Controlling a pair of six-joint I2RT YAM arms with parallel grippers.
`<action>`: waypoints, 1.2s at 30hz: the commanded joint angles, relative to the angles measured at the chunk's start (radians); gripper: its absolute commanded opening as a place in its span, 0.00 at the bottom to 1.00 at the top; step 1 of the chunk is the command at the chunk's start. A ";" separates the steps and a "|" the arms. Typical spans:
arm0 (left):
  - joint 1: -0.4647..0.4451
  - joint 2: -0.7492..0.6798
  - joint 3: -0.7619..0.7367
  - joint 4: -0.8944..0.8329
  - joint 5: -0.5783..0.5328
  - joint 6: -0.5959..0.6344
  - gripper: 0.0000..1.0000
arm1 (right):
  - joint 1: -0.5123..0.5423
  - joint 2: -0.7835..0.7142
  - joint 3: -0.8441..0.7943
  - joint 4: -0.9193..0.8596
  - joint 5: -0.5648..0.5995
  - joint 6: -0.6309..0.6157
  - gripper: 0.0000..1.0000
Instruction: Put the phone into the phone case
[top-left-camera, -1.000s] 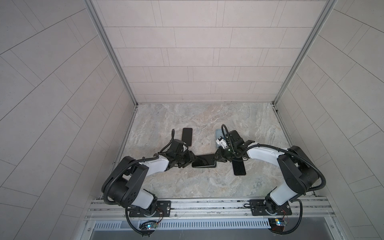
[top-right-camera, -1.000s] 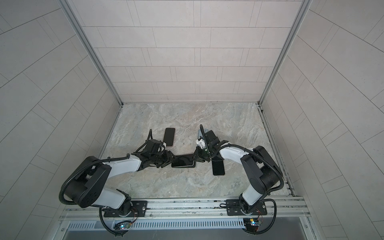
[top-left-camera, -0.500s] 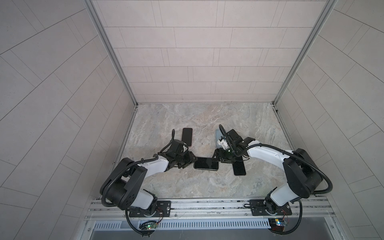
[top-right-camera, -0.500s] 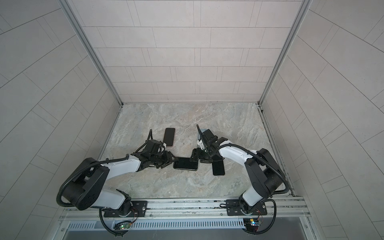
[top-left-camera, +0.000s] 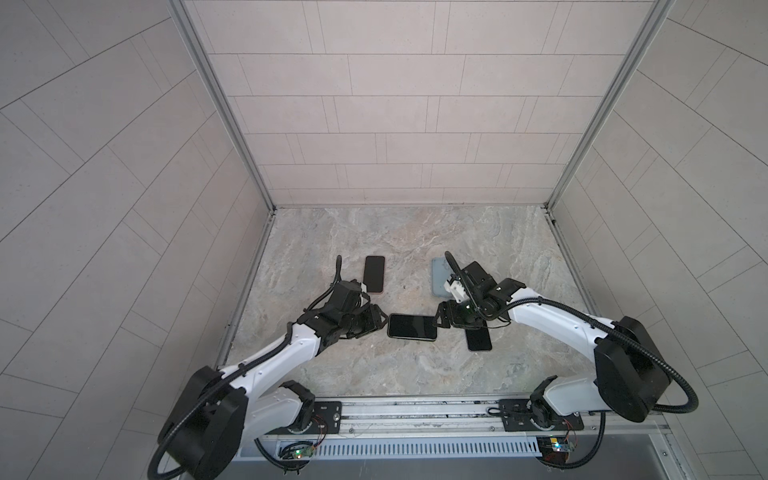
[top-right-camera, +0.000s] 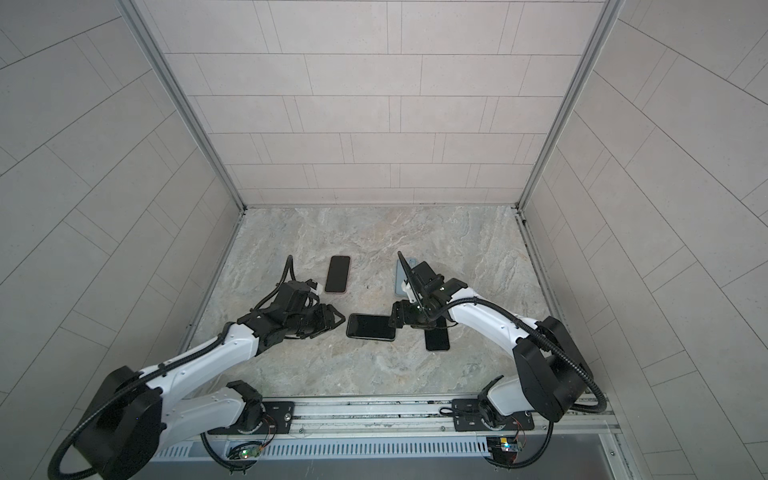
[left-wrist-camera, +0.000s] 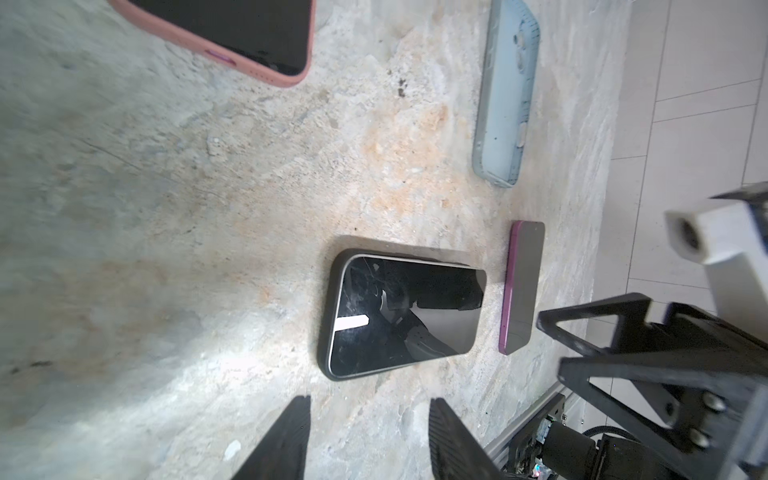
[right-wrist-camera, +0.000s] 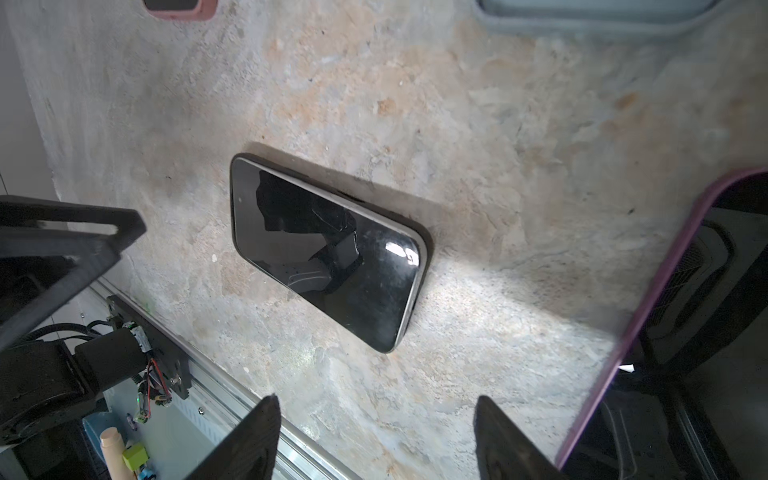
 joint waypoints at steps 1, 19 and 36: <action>-0.028 -0.096 -0.001 -0.125 -0.080 0.009 0.53 | 0.019 0.039 -0.014 0.065 -0.018 0.041 0.75; -0.244 -0.369 -0.114 -0.121 -0.309 -0.187 0.53 | 0.045 0.070 0.071 -0.004 0.006 0.072 0.73; -0.119 0.069 -0.004 0.180 -0.200 0.010 0.57 | 0.073 -0.013 -0.016 0.053 0.081 0.149 0.72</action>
